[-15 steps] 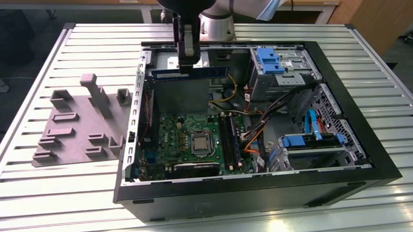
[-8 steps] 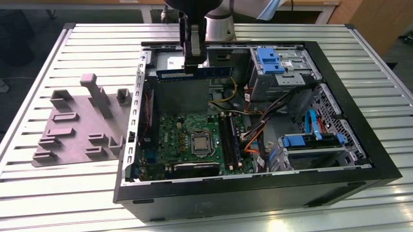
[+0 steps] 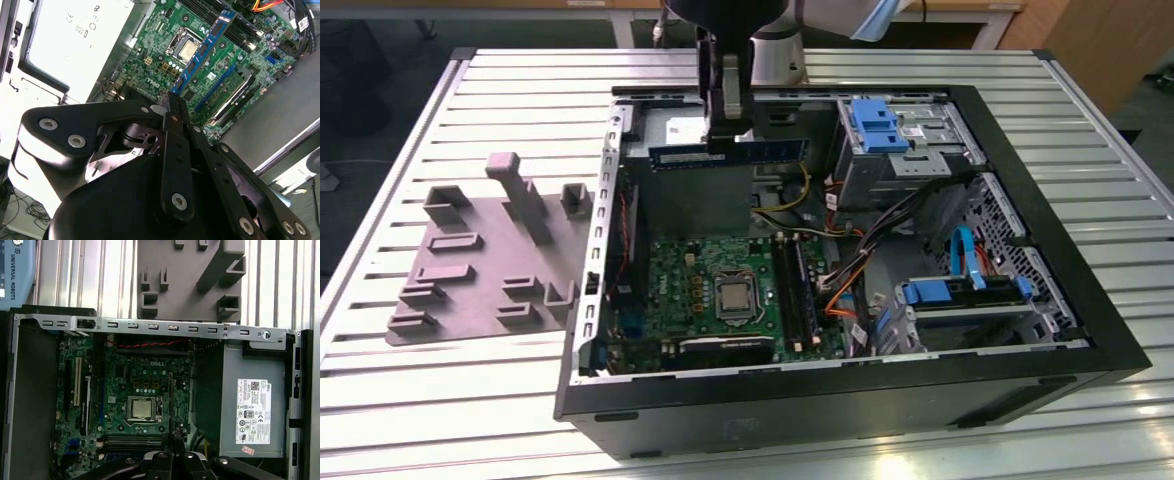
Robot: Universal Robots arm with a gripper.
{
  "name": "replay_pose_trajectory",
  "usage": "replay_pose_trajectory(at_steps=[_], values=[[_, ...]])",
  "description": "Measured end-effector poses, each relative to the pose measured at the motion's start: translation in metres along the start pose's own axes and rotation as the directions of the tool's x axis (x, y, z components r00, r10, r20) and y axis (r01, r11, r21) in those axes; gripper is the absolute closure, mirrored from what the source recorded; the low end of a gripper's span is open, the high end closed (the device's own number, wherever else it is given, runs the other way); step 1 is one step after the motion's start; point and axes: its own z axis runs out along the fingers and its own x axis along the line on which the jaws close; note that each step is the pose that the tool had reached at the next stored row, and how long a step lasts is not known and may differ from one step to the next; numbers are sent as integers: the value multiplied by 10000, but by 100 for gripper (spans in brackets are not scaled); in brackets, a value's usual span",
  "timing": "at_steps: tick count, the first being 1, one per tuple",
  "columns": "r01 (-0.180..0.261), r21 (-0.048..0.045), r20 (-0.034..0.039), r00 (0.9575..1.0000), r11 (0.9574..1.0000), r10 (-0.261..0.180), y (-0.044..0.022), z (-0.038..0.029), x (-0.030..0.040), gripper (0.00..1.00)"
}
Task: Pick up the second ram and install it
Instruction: 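Pick up the second ram and move it above second insertion slot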
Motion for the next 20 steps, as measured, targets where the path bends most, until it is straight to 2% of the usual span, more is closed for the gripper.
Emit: replay_pose_trajectory(at_steps=[20], values=[[-30, 2, 0, 10000, 10000, 30, -56, 34, 4, 89]])
